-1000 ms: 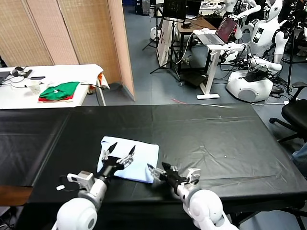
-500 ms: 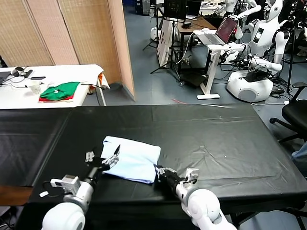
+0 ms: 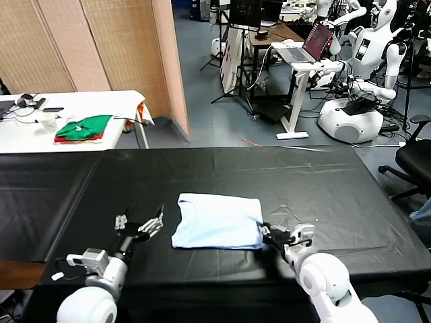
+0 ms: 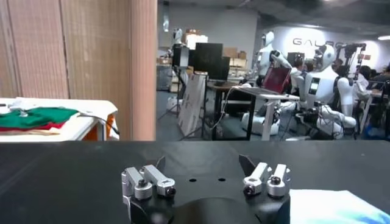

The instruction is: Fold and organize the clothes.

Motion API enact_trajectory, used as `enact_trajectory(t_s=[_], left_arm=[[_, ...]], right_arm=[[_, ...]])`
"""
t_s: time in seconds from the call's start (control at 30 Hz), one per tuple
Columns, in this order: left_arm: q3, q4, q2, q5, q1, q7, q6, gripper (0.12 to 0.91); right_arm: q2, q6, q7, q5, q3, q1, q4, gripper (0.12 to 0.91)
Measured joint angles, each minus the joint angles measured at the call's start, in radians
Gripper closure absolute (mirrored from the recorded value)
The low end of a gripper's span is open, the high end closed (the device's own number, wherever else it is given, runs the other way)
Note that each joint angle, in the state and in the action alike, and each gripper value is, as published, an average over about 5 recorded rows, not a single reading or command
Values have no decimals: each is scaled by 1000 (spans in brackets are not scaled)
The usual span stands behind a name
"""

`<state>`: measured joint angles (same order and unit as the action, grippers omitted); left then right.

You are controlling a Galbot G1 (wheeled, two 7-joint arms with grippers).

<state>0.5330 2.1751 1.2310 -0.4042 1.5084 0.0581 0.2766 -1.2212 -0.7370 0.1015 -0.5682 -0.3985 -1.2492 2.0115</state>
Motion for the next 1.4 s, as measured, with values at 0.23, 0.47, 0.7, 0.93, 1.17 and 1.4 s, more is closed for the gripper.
enact_trajectory(t_s=[0.23, 0.47, 0.7, 0.93, 1.17, 1.4], left_arm=[[-24, -9, -24, -21, 0, 29, -38, 123], [-34, -11, -71, -51, 28, 51, -71, 123], [-3, 50, -126, -96, 105, 80, -34, 123], [39, 86, -141, -86, 205, 86, -35, 123], [48, 86, -122, -43, 286, 85, -48, 123], [72, 82, -104, -18, 341, 76, -70, 123]], right_arm=[[20, 0, 4, 3, -58, -46, 64, 244], [40, 67, -26, 55, -120, -118, 122, 120], [79, 350, 3, 130, -177, -263, 161, 118], [80, 584, 30, 245, -184, -448, 214, 118], [51, 745, 124, 335, -155, -629, 254, 118], [30, 789, 198, 366, -108, -780, 297, 118]])
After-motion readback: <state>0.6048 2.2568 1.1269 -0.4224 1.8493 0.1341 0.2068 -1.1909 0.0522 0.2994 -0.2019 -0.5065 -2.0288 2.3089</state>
